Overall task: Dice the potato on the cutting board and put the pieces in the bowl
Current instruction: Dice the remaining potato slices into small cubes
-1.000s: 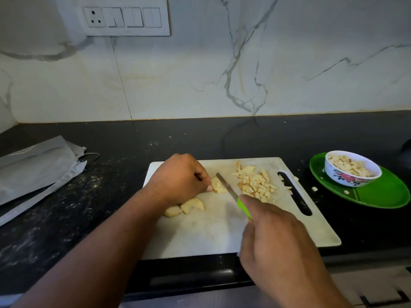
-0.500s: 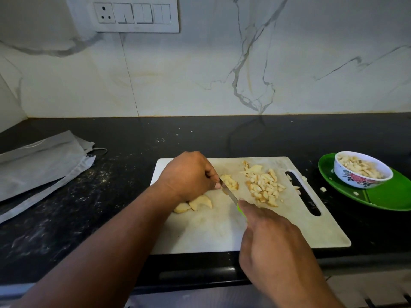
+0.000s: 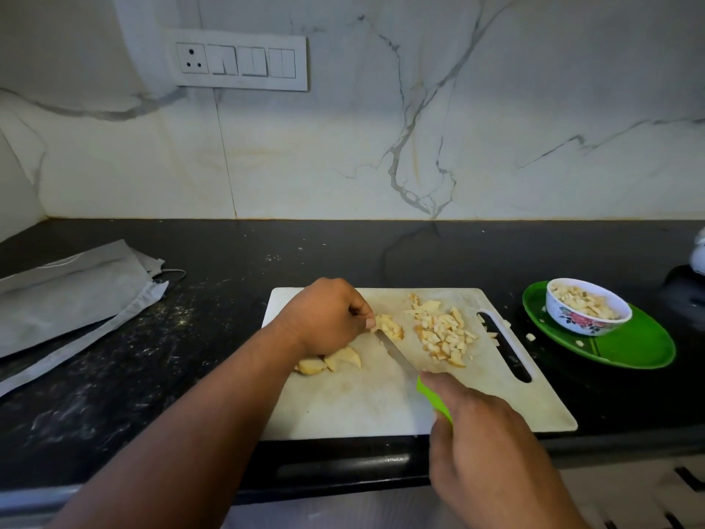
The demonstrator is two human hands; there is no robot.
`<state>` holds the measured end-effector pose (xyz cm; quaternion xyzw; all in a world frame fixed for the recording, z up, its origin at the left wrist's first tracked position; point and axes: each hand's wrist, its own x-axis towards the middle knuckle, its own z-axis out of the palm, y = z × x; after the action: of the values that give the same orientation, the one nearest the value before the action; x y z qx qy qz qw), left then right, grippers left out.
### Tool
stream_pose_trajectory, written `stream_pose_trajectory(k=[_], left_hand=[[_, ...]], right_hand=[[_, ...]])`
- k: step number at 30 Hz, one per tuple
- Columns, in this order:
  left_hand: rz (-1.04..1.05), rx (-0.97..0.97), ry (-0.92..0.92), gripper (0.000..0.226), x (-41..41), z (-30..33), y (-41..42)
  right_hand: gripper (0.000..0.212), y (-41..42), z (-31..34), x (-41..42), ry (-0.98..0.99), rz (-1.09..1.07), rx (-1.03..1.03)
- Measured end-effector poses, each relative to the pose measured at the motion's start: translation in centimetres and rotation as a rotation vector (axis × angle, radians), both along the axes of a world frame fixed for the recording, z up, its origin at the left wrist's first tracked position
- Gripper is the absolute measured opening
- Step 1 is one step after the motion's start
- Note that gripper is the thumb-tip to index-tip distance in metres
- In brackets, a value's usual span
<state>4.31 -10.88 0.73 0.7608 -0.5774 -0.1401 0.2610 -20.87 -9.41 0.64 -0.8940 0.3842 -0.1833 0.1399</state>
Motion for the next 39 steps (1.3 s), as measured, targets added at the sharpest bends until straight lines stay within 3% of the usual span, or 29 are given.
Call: stream_pose_trajectory(k=[6, 11, 17, 27, 35, 39], left_hand=[[0.120, -0.213, 0.269, 0.012, 0.7, 0.4, 0.1], [0.149, -0.261, 0.321, 0.012, 0.6, 0.3, 0.1], [0.240, -0.348, 0.375, 0.007, 2.1, 0.7, 0.4], [0.401, -0.255, 0.298, 0.007, 5.8, 0.9, 1.1], [0.374, -0.110, 0.108, 0.002, 5.5, 0.7, 1.1], [0.351, -0.014, -0.007, 0.028, 4.2, 0.5, 0.5]], right_hand=[[0.044, 0.3, 1.5, 0.9, -0.154, -0.009, -0.043], [0.044, 1.3, 1.2, 4.1, -0.081, 0.003, -0.067], [0.044, 0.0, 0.6, 2.3, -0.008, -0.107, -0.070], [0.048, 0.2, 0.4, 3.9, -0.024, -0.078, -0.103], [0.044, -2.3, 0.4, 2.4, -0.019, -0.176, -0.164], [0.046, -2.0, -0.3, 2.7, -0.026, -0.226, -0.192]])
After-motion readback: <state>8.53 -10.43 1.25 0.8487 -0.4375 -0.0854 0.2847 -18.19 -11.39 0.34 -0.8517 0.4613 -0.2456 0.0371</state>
